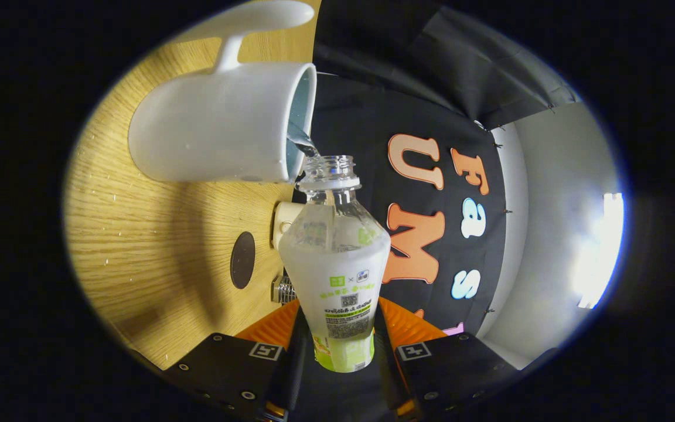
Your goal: Take the bottle from table, then pour the juice into the cup, finally place the bottle on the coaster
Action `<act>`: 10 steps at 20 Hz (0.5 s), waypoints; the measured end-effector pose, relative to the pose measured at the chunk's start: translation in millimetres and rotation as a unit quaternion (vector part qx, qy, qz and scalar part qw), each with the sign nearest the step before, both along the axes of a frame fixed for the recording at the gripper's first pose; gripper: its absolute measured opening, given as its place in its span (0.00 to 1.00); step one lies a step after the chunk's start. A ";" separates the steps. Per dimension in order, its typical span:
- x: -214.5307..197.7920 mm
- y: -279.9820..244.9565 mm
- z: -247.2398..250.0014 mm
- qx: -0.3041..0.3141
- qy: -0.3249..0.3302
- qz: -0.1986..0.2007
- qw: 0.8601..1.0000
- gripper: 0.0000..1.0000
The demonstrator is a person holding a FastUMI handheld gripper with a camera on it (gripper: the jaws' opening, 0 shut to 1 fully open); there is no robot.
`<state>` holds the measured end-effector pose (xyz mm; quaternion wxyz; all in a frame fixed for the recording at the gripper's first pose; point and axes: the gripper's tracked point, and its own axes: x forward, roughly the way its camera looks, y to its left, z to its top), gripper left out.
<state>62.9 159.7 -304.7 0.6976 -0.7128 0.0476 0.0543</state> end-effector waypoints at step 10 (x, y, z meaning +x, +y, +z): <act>3.6 0.4 14.0 -0.018 -0.016 0.008 1.000 0.57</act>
